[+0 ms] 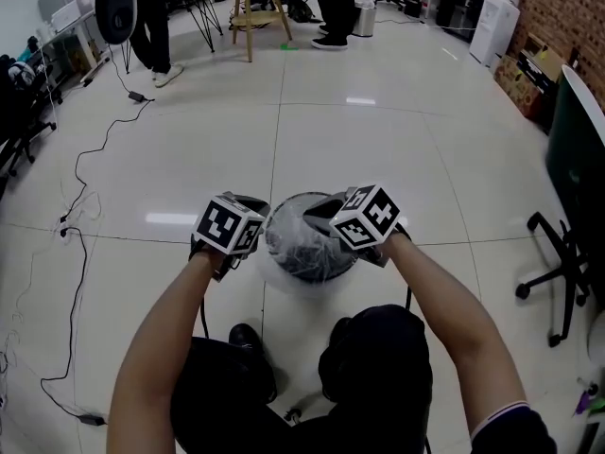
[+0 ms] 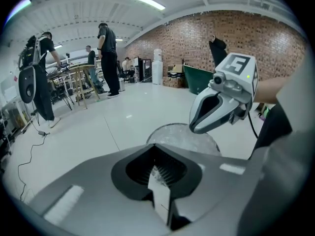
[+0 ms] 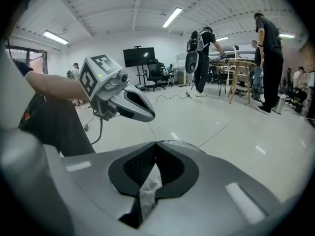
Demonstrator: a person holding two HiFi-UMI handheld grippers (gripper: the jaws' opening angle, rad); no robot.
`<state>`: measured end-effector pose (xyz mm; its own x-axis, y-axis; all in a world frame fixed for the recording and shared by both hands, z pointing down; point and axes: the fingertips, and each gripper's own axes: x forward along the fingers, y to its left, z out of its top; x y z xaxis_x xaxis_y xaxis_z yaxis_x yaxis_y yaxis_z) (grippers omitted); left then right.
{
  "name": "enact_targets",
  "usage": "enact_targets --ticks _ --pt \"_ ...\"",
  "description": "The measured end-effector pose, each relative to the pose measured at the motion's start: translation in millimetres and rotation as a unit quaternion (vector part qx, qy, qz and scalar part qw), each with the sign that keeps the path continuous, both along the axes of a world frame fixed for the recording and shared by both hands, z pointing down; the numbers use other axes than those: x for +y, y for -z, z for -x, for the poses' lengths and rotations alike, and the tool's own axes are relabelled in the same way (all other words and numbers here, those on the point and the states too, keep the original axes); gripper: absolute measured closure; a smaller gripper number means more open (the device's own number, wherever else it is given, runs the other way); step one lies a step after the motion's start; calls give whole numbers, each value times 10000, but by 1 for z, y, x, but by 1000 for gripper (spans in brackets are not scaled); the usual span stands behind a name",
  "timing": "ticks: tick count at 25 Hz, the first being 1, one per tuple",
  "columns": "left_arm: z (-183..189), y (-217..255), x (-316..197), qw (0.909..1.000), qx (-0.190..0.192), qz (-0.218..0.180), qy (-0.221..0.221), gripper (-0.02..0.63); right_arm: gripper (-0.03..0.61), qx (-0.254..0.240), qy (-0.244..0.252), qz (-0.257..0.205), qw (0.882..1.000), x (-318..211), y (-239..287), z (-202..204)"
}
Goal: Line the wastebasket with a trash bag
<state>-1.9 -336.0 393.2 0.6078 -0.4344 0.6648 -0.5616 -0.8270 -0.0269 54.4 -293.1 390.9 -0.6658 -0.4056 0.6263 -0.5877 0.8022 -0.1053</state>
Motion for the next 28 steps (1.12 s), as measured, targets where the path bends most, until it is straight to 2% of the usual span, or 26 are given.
enact_targets --ticks 7,14,22,28 --pt "0 -16 7 9999 4 160 -62 603 575 147 47 294 9994 -10 -27 28" --pt "9 -38 10 9992 -172 337 -106 603 575 470 -101 913 9947 -15 -84 21" --pt "15 -52 11 9986 -115 520 4 603 577 643 -181 1437 9874 -27 -131 22" --pt "17 -52 15 9974 120 687 157 603 577 722 -190 1815 9805 -33 -164 24"
